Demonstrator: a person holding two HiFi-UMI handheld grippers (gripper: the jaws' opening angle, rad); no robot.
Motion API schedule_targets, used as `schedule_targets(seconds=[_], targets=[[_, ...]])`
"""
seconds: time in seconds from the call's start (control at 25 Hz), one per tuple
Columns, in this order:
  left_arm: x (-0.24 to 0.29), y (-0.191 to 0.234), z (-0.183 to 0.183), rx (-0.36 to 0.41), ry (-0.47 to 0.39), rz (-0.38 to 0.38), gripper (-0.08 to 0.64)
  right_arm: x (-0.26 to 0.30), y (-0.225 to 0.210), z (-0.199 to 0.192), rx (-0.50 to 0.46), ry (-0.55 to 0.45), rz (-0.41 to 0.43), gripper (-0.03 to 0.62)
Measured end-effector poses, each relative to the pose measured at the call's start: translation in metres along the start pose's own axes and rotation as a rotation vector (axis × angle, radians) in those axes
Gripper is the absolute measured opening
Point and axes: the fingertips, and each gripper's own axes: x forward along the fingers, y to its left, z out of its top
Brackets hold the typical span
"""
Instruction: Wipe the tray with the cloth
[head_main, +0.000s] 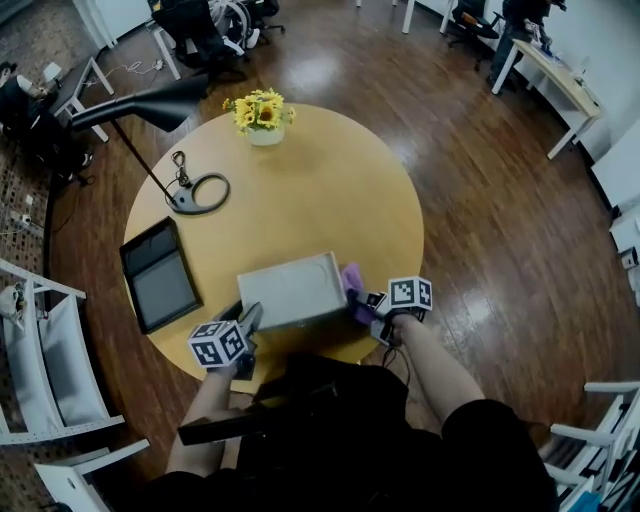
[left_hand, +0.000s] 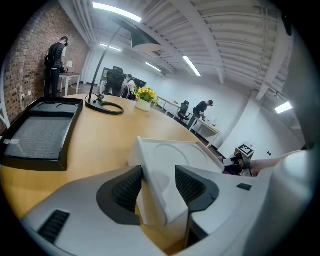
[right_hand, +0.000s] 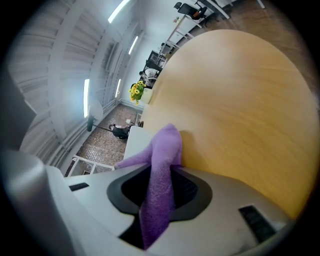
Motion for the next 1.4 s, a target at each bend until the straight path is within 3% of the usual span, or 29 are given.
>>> schedule_targets(seconds=[0.2, 0.44, 0.56, 0.68, 0.84, 1.04, 1.12, 1.2, 1.28, 1.4], targets=[[-0.001, -0.001, 0.0, 0.002, -0.014, 0.004, 0.207, -0.013, -0.001, -0.017, 0.039, -0.05, 0.001, 0.1], [-0.004, -0.004, 0.0, 0.01, -0.055, 0.022, 0.207, -0.023, 0.001, -0.037, 0.191, -0.163, 0.036, 0.098], [-0.005, -0.003, 0.001, 0.015, -0.063, 0.033, 0.207, -0.026, 0.003, -0.045, 0.189, -0.175, 0.051, 0.1], [-0.005, -0.004, 0.002, 0.017, -0.056, 0.026, 0.207, -0.03, 0.006, -0.05, 0.132, -0.125, 0.031, 0.1], [-0.01, -0.013, 0.012, 0.072, -0.075, 0.022, 0.206, -0.043, 0.026, -0.032, -0.073, -0.039, -0.012, 0.1], [-0.017, -0.04, 0.023, 0.243, -0.072, 0.021, 0.209, -0.052, 0.089, 0.045, -0.378, -0.016, 0.035, 0.1], [-0.021, -0.049, 0.026, 0.261, -0.08, 0.014, 0.209, -0.037, 0.114, 0.073, -0.511, 0.037, 0.037, 0.1], [-0.026, -0.062, 0.032, 0.284, -0.098, -0.002, 0.207, -0.012, 0.136, 0.089, -0.641, 0.142, 0.028, 0.101], [-0.029, -0.077, 0.032, 0.305, -0.092, -0.047, 0.129, 0.024, 0.154, 0.091, -0.734, 0.297, 0.046, 0.101], [-0.021, -0.083, 0.025, 0.206, -0.06, -0.091, 0.126, 0.085, 0.171, 0.08, -0.789, 0.529, 0.086, 0.101]])
